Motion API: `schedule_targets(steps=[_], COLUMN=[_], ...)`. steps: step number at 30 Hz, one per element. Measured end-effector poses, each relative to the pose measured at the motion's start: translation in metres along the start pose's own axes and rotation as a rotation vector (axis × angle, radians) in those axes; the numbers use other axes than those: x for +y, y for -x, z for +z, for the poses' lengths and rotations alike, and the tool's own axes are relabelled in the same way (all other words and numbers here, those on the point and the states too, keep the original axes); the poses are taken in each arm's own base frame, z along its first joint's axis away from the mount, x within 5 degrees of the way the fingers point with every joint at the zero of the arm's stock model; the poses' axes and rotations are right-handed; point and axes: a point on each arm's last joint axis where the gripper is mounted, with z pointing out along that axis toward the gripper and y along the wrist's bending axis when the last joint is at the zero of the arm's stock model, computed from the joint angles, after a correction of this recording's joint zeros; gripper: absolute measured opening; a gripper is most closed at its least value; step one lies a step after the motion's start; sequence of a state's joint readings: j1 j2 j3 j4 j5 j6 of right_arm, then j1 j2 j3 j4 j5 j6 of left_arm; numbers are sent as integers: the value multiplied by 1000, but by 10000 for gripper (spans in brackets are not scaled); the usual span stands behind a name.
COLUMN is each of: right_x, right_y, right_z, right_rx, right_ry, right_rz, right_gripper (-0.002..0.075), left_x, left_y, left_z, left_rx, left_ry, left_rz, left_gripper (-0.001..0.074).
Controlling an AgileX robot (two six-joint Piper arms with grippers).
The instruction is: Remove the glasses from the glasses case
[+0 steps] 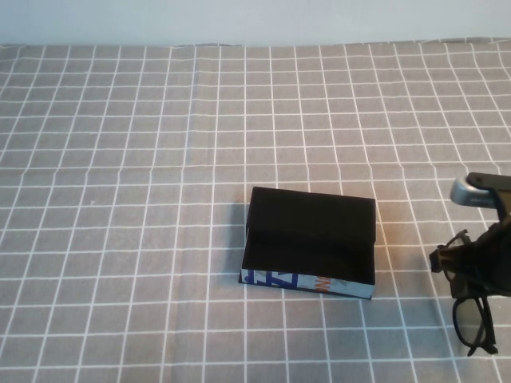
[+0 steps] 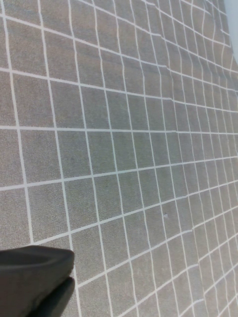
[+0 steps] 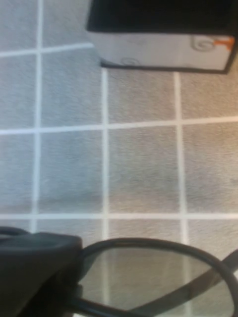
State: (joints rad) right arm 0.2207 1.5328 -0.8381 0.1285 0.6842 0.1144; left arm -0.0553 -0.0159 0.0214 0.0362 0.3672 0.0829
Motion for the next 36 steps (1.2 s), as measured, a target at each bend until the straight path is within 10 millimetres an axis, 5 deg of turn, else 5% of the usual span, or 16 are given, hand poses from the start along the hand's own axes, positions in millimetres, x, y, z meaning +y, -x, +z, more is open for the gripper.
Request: schedule_targets(steps=[8, 18, 24, 30, 36], right_x=[2, 9, 15, 13, 0], right_y=[14, 24, 11, -30, -84], right_z=[19, 6, -64, -137, -168], right_rx=[30, 8, -240, -548, -692], right_ry=[4, 33, 85, 134, 127], right_rz=[-92, -111, -147, -219, -276], right_gripper=[79, 287, 242, 45, -11], left_x=[0, 0, 0, 0, 0], left_y=[0, 0, 0, 0, 0], left_z=[0, 0, 0, 0, 0], left_rx=[0, 0, 0, 0, 0], left_ry=[0, 0, 0, 0, 0], left_rz=[0, 0, 0, 0, 0], left_gripper=[-4, -4, -5, -4, -4])
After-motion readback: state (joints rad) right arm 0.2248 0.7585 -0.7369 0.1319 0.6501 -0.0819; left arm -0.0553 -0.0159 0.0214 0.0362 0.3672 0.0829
